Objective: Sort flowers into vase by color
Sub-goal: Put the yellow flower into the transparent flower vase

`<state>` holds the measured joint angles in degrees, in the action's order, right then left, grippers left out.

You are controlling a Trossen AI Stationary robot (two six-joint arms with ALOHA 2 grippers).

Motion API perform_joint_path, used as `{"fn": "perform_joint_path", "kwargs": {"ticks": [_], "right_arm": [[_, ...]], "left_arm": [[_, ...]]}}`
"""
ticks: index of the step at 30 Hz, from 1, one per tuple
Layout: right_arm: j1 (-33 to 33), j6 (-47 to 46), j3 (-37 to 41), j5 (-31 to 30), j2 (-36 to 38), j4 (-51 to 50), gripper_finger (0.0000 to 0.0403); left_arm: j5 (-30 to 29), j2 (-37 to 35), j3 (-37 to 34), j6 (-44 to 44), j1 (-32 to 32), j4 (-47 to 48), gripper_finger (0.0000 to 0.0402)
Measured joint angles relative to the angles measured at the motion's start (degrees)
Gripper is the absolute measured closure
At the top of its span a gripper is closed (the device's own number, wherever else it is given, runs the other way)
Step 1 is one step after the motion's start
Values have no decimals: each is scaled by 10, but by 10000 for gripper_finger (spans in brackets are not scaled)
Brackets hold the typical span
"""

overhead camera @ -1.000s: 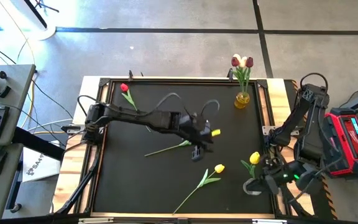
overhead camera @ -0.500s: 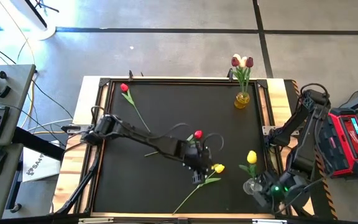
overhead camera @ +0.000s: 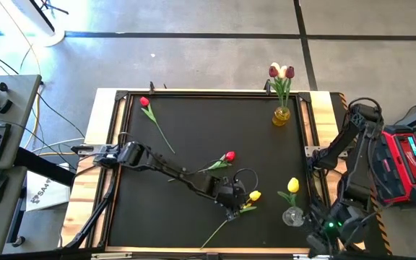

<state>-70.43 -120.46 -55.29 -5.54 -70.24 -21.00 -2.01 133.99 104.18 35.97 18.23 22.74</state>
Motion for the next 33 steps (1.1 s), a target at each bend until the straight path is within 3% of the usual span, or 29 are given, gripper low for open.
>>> {"fn": "perform_joint_path", "kwargs": {"ticks": [7, 16, 33], "right_arm": [[-40, 83, 0, 4, 0, -68, 279], [-44, 105, 0, 22, 0, -163, 279], [-44, 99, 0, -5, 0, -166, 279]], "left_arm": [[-6, -10, 0, 58, 19, -3, 225], [-49, -1, 0, 69, 42, 37, 225], [-29, 21, 2, 53, 54, 38, 235]]}}
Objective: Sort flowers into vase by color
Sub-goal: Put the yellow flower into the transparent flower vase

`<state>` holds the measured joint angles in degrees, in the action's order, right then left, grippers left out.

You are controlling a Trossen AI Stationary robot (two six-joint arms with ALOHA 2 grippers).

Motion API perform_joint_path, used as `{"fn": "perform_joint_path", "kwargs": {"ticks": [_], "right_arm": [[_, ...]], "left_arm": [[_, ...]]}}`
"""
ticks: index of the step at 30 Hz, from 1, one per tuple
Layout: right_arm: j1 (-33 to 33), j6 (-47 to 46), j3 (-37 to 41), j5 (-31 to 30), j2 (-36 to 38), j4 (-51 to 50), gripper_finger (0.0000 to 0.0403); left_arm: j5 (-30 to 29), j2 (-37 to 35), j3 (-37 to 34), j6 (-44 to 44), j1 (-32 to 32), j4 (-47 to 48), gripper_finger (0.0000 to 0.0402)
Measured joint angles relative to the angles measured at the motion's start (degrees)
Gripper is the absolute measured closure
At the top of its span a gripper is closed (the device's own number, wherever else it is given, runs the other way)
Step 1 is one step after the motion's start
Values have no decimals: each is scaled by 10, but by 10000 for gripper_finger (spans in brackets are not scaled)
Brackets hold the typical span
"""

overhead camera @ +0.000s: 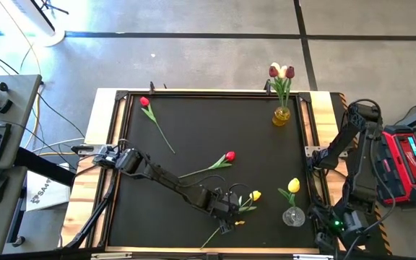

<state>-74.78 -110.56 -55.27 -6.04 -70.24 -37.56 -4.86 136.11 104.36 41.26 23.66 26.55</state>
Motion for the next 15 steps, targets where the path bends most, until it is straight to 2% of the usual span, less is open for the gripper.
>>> {"fn": "perform_joint_path", "kwargs": {"ticks": [5, 11, 13, 15], "right_arm": [[0, -4, 0, -14, 0, 0, 279], [0, -4, 0, -49, 0, 0, 279], [0, -4, 0, -60, 0, -1, 279], [0, -4, 0, -66, 0, -4, 279]], "left_arm": [[-1, 7, 1, 0, 1, 3, 283], [-1, 9, 0, 1, -2, 5, 380], [3, 9, 0, 4, -6, 5, 394], [11, 6, 0, 11, -9, 6, 391]]}}
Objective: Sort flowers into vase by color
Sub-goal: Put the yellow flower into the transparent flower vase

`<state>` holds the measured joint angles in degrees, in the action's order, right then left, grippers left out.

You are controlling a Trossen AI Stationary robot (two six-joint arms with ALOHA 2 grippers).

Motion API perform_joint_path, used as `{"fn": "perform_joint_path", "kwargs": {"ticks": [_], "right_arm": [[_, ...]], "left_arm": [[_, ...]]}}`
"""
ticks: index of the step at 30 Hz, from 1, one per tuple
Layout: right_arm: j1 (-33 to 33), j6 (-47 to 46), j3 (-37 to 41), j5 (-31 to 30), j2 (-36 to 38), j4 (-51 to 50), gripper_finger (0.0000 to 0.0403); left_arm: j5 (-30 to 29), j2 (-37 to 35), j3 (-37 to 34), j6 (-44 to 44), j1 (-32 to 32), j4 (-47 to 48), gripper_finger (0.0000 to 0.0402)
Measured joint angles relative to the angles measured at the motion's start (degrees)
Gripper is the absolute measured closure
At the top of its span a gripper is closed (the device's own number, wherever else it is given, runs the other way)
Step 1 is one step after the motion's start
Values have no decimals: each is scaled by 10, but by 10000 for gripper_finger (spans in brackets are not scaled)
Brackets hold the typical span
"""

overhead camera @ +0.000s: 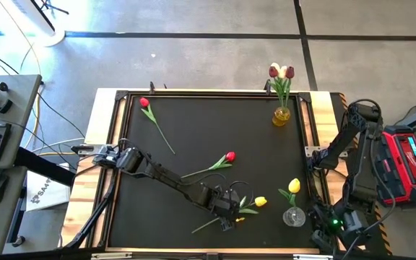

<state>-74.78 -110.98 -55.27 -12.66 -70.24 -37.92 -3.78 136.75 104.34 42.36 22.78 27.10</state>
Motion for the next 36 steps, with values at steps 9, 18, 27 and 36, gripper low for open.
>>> {"fn": "perform_joint_path", "kwargs": {"ticks": [9, 18, 27, 36], "right_arm": [[0, 4, 0, -69, -23, 16, 279], [2, 33, 0, -251, -40, 82, 279], [29, 98, 0, -462, -40, 108, 279], [89, 250, 0, -473, -40, 227, 279]], "left_arm": [[0, -59, -4, -12, -24, 3, 399], [4, -149, -2, -136, -39, -42, 401], [-8, -207, -1, -171, -68, -72, 402], [-1, -230, -2, -163, -109, -87, 401]]}}
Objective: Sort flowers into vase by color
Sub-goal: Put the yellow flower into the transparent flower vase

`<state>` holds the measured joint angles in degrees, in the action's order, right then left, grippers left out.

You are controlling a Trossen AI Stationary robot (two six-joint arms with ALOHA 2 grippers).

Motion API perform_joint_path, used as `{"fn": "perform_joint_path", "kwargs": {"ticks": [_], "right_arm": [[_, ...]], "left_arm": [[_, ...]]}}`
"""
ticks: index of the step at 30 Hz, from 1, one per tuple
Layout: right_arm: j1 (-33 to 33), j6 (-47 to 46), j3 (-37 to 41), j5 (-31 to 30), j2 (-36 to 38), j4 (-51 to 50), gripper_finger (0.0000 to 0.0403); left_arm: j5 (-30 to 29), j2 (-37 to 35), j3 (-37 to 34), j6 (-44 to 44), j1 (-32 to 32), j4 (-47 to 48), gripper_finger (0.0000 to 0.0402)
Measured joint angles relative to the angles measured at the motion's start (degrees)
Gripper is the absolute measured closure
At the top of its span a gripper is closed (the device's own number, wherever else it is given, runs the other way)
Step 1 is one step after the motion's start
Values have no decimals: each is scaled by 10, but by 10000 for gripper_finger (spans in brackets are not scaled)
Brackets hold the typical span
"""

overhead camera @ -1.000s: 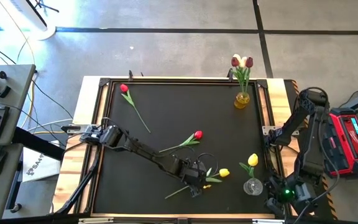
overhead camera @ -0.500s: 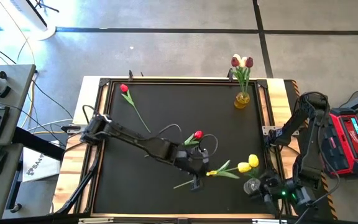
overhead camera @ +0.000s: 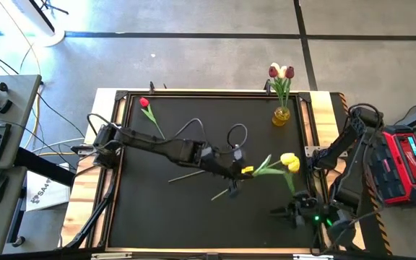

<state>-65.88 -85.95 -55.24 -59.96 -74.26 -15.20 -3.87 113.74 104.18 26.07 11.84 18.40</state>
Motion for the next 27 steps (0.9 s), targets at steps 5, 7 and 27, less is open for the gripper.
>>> {"fn": "perform_joint_path", "kwargs": {"ticks": [5, 7, 27], "right_arm": [[4, 142, 0, 2, 0, 125, 279], [4, 201, 0, -11, 0, 176, 279], [83, 608, 0, -72, 0, 422, 182]], "left_arm": [[41, -16, 0, -43, 2, -21, 401], [51, -20, 0, -59, 4, -38, 401], [122, -20, 0, -110, 14, -149, 401]]}}
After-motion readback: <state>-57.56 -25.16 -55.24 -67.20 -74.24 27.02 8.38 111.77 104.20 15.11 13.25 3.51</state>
